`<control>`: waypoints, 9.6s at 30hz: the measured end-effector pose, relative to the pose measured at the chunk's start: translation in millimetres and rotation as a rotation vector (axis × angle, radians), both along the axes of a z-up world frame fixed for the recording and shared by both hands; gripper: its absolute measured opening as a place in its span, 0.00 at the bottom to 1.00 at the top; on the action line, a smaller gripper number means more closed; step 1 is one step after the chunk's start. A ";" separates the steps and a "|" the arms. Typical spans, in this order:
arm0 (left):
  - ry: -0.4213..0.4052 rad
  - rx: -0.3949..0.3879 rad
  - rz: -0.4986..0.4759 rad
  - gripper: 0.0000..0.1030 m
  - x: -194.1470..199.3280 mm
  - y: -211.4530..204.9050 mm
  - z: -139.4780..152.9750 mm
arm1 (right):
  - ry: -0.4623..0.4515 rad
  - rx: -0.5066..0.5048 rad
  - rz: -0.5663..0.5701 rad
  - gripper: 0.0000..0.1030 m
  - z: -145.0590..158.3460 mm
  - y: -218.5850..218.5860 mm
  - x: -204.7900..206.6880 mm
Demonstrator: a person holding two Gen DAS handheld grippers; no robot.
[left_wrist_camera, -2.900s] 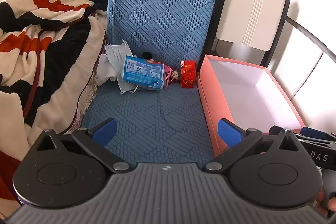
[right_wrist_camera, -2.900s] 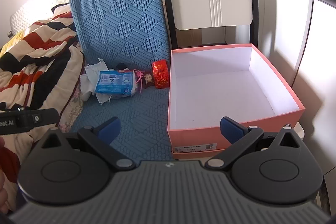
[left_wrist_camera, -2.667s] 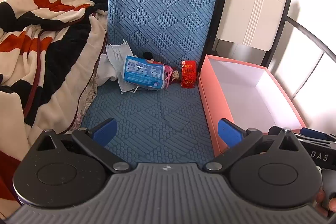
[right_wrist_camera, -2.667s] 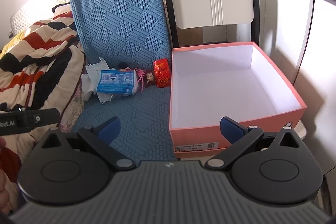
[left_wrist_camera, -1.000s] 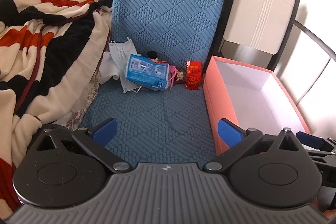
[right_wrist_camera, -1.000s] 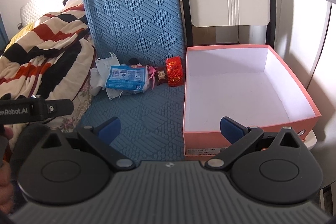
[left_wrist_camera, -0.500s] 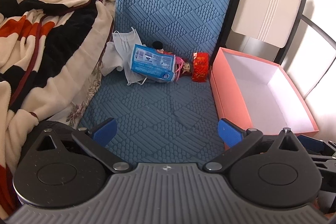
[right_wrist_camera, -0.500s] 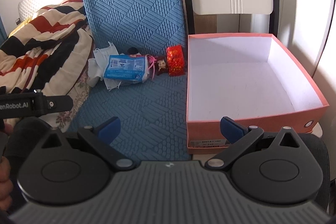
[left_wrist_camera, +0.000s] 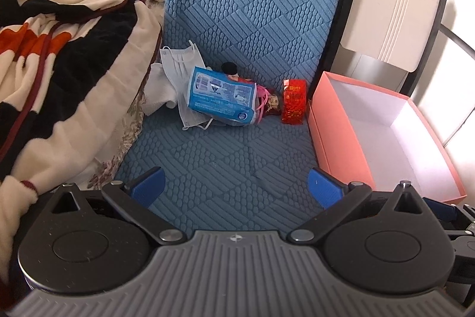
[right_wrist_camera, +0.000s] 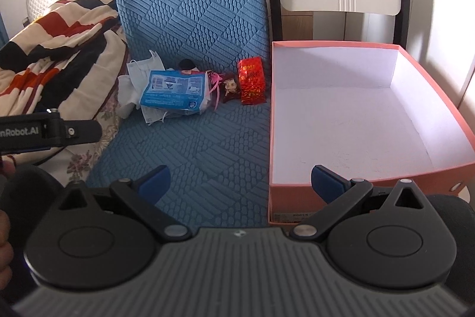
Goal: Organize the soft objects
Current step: 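Move both tools toward the items on the blue cushion, then grasp the red foil candy packet with the right tool while the left tool grasps the blue wet-wipes pack, then lift the red candy packet with the right tool while the left tool holds the wipes pack, then lift the blue wipes pack with the left tool while the right tool holds the candy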
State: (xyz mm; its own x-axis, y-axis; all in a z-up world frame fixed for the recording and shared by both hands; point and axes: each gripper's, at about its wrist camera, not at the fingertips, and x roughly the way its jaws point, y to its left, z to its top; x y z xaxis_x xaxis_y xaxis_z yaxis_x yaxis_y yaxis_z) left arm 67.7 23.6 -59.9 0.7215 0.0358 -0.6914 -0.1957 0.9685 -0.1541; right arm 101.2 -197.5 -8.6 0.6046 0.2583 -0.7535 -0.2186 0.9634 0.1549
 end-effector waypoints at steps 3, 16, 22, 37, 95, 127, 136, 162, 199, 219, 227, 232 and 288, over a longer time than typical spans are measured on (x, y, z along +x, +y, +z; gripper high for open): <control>0.001 0.007 -0.001 1.00 10.2 2.2 -6.8 | -0.012 -0.014 0.015 1.00 -4.3 3.5 4.6; -0.018 0.008 0.030 1.00 57.5 18.7 -37.8 | -0.075 -0.026 0.022 1.00 -31.7 14.9 35.4; -0.019 0.013 0.033 1.00 76.9 24.5 -46.9 | -0.138 -0.075 0.086 1.00 -36.6 36.0 45.3; -0.007 -0.084 0.025 1.00 113.1 43.1 -72.7 | -0.143 -0.095 0.141 1.00 -53.1 72.2 77.4; 0.104 -0.509 0.289 0.49 207.7 121.1 -145.2 | -0.133 -0.350 0.055 0.40 -138.0 121.1 235.3; 0.089 -0.445 0.330 0.34 212.0 118.4 -139.6 | -0.155 -0.500 0.095 0.03 -170.0 151.4 248.6; 0.024 -0.399 0.324 0.10 203.2 116.4 -122.9 | -0.198 -0.477 0.093 0.04 -146.3 144.0 235.4; 0.022 -0.363 0.309 0.10 203.2 114.1 -119.5 | -0.224 -0.540 0.137 0.62 -162.7 153.1 286.3; 0.042 -0.378 0.312 0.10 201.5 115.9 -118.0 | -0.060 -0.417 0.401 0.12 -110.8 143.9 304.1; 0.023 -0.475 0.315 0.10 201.2 124.5 -112.1 | 0.234 -0.673 0.899 0.41 -132.6 184.7 371.8; 0.026 -0.489 0.309 0.10 202.8 125.7 -111.8 | 0.355 -0.801 0.999 0.41 -150.7 189.3 370.7; 0.028 -0.491 0.304 0.10 202.7 125.5 -111.0 | 0.407 -0.789 1.045 0.41 -154.5 184.1 361.0; 0.021 -0.445 0.225 0.04 117.0 89.8 -94.0 | 0.103 -0.286 0.539 0.24 -88.4 122.6 131.5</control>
State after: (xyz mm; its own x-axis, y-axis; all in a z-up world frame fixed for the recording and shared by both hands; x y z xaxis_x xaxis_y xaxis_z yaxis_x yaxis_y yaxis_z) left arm 184.7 113.4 -153.9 0.7153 -0.1134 -0.6895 -0.3997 0.7430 -0.5369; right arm 232.7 -74.9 -97.0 0.3657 0.2864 -0.8856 -0.6835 0.7284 -0.0467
